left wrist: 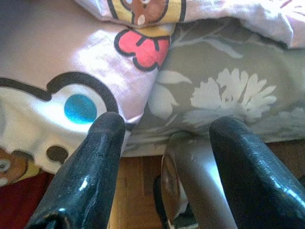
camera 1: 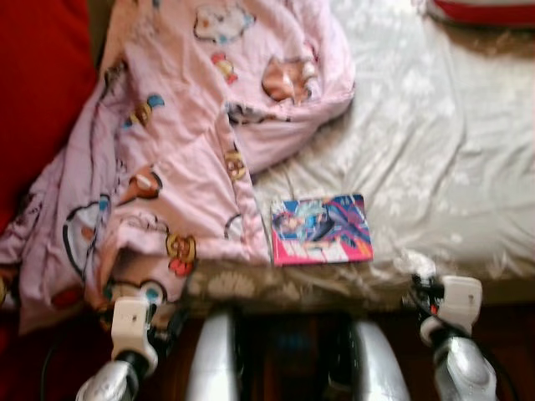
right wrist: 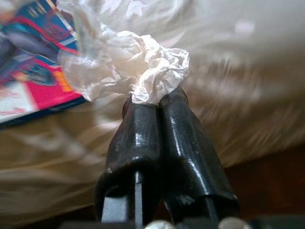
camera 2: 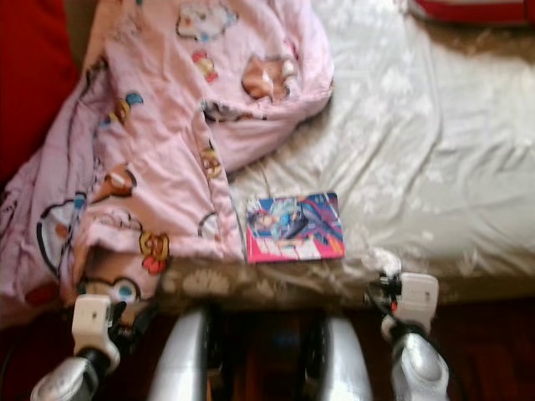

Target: Clean up the room

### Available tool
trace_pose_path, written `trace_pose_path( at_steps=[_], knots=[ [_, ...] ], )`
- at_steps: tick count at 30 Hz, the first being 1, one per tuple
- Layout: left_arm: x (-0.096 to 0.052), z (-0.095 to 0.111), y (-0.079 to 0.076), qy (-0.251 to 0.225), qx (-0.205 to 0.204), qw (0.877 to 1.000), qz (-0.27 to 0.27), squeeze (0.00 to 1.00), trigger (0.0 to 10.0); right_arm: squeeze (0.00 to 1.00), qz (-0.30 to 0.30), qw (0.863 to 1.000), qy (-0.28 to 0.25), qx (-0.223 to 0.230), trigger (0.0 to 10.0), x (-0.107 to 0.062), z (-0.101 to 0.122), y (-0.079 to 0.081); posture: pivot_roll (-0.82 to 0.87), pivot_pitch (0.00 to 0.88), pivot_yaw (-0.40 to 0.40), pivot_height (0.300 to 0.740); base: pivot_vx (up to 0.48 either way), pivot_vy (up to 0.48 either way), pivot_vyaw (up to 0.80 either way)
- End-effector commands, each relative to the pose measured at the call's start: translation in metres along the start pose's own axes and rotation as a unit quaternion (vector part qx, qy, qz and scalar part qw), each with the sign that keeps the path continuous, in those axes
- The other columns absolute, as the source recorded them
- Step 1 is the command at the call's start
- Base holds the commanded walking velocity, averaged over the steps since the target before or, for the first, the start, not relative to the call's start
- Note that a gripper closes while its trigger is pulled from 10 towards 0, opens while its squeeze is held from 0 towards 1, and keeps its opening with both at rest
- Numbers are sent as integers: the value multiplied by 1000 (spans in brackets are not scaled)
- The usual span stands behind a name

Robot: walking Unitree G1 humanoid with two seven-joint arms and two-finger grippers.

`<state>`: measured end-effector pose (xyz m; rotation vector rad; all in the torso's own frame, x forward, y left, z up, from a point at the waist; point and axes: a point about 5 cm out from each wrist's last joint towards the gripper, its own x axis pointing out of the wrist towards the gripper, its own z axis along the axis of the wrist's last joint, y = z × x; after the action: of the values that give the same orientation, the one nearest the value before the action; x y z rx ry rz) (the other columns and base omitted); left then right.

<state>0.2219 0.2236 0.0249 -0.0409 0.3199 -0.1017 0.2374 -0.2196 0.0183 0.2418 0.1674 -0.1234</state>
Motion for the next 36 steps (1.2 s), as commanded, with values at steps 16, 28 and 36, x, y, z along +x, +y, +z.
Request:
trace_pose_path(
  at_steps=[16, 28, 36],
  knots=[
    [11, -57, 17, 122, -15, 992, 39, 0, 10000, 0, -33, 984, 175, 11, 10000, -9, -65, -5, 89, 1, 50, 687, 0, 0, 0],
    [-28, -100, 47, 241, -36, 965, 95, 0, 10000, 0, -118, 956, 267, 11, 10000, -29, -89, -29, 72, 0, 39, 740, 0, 0, 0],
    [-48, -117, 51, 289, -41, 950, 113, 0, 10000, 0, -156, 935, 316, 41, 10000, -49, -108, -33, 55, 0, 52, 740, 0, 0, 0]
  ],
)
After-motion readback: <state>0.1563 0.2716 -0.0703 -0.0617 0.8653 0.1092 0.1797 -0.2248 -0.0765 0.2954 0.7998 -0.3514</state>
